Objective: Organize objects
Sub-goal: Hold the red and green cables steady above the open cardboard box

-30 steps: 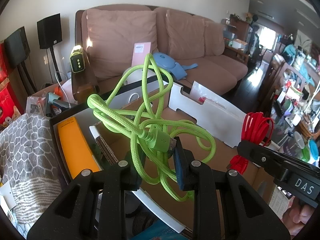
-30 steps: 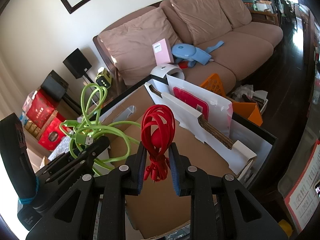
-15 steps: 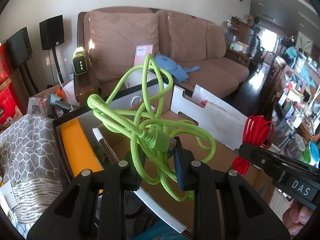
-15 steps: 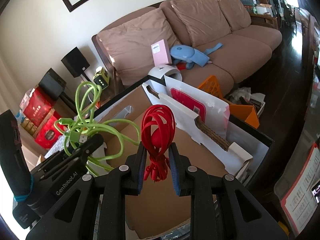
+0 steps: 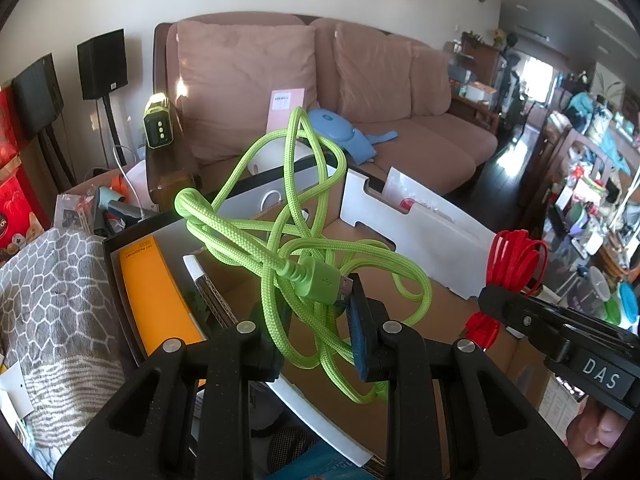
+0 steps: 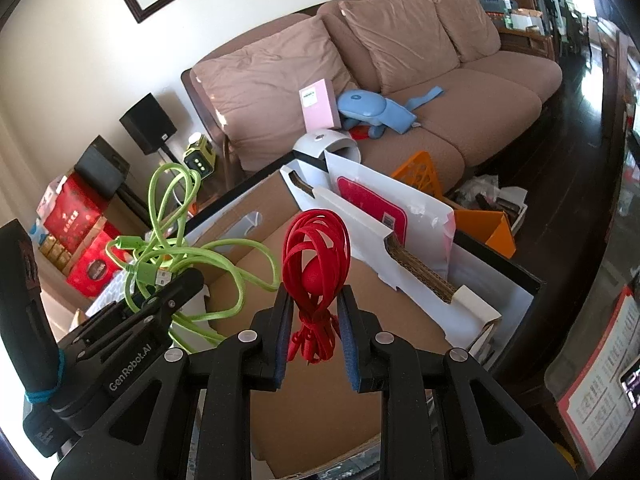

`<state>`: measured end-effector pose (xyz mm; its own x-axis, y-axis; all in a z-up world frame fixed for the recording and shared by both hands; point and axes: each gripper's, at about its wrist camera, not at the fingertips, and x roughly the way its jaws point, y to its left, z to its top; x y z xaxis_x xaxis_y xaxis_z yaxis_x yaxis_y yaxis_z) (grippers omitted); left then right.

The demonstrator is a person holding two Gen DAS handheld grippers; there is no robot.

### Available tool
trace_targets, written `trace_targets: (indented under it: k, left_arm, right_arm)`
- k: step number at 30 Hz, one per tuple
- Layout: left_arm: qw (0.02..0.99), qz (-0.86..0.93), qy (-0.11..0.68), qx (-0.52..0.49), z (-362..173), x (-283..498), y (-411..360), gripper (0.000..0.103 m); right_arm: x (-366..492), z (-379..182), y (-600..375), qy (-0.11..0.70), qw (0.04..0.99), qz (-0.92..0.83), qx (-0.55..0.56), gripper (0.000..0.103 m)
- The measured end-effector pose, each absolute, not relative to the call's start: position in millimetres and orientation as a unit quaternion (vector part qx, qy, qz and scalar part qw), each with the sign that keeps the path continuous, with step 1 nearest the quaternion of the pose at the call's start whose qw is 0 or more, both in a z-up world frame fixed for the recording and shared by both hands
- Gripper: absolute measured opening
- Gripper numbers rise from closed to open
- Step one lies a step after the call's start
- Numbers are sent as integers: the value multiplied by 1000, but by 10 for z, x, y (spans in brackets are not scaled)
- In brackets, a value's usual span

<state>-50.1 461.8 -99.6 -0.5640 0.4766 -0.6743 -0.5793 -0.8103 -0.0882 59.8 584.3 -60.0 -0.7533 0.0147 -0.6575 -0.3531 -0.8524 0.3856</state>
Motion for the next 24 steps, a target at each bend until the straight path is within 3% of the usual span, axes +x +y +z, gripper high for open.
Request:
trace_targets:
  k: [24]
  left_arm:
    - [300, 880, 71, -361, -1021, -506, 4616, 24]
  right_arm:
    - [564, -633, 5835, 236, 126, 898, -348, 22]
